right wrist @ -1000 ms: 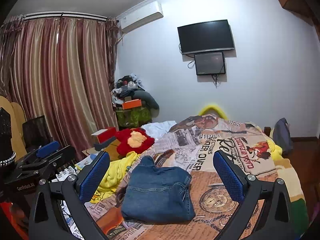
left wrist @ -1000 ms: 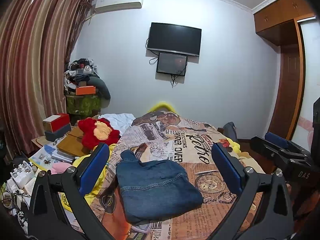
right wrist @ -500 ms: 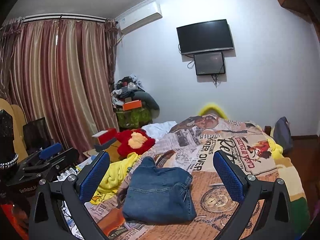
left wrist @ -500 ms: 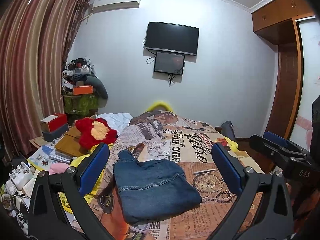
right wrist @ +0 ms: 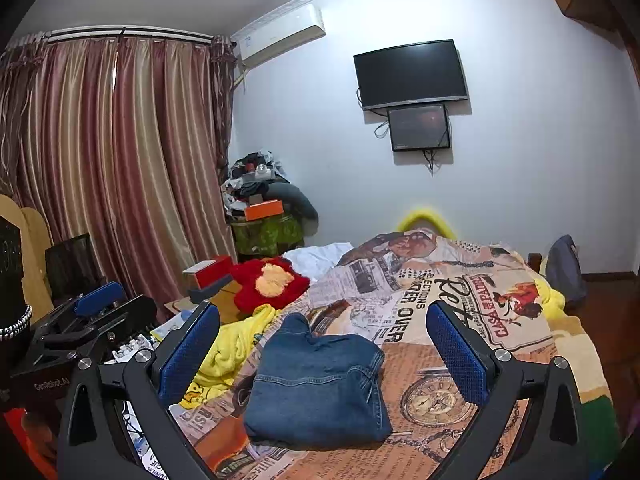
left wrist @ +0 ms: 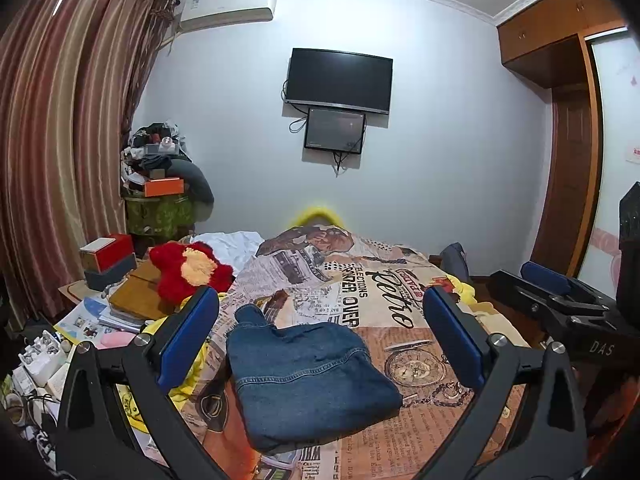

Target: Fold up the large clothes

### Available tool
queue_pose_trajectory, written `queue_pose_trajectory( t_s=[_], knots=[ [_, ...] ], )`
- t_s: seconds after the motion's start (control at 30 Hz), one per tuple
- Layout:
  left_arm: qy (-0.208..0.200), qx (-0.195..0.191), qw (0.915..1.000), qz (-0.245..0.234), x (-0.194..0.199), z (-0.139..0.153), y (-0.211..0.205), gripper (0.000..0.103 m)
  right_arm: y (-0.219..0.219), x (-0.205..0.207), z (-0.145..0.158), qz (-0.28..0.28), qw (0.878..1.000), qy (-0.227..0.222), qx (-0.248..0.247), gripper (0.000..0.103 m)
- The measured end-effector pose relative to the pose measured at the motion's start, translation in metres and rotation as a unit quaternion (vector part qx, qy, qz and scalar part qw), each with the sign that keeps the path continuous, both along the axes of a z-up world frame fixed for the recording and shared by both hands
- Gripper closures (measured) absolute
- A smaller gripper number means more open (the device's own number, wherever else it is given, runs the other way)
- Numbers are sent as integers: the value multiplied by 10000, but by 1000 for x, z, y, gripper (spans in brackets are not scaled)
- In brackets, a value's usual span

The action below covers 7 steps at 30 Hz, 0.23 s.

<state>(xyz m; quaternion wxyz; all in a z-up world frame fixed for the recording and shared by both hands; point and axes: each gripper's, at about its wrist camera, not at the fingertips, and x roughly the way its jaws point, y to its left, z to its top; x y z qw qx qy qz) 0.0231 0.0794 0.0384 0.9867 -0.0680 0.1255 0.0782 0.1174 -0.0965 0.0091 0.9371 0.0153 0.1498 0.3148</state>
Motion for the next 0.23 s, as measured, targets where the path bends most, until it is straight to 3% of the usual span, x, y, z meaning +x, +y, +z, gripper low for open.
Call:
queue_pose_trajectory(
  t_s=[0.23],
  knots=[
    [18,-52,10000,3,0,-1,3,0,0,0,0,0,10000,10,9,0]
  ],
)
